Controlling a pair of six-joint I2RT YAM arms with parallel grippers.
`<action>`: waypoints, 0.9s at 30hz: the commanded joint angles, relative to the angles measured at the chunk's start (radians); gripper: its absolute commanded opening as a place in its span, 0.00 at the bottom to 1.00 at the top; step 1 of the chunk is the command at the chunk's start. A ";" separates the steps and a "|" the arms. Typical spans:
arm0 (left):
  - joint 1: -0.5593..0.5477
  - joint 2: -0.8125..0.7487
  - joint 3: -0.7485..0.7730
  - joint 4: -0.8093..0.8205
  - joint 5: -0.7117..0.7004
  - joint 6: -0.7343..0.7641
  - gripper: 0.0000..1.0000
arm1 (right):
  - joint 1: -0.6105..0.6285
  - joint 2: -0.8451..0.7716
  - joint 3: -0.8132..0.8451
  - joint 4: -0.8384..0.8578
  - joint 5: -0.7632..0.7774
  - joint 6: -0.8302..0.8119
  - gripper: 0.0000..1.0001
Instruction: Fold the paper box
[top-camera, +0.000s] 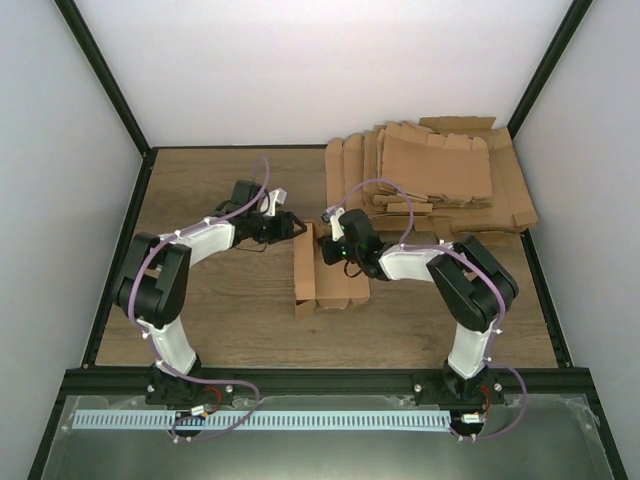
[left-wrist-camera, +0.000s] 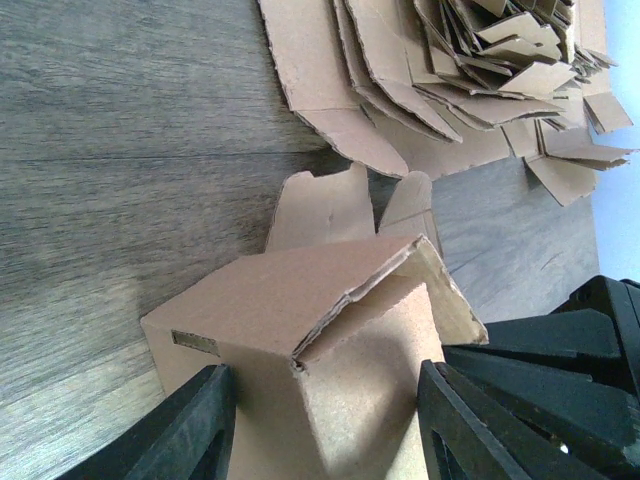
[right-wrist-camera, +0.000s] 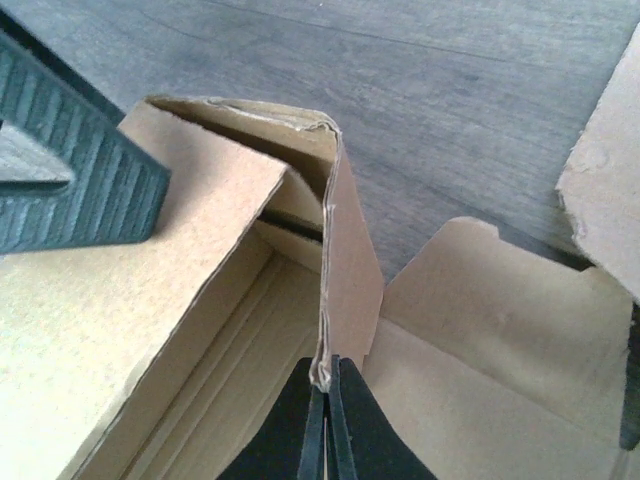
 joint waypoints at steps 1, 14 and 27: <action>-0.005 0.030 0.017 0.004 0.001 0.022 0.52 | 0.006 -0.041 -0.014 0.009 -0.073 0.016 0.01; -0.006 0.058 0.028 0.022 0.095 0.071 0.51 | -0.013 -0.036 0.003 -0.038 -0.123 0.007 0.11; -0.006 0.084 0.037 0.012 0.084 0.092 0.50 | -0.090 -0.169 -0.100 -0.010 -0.193 0.040 0.41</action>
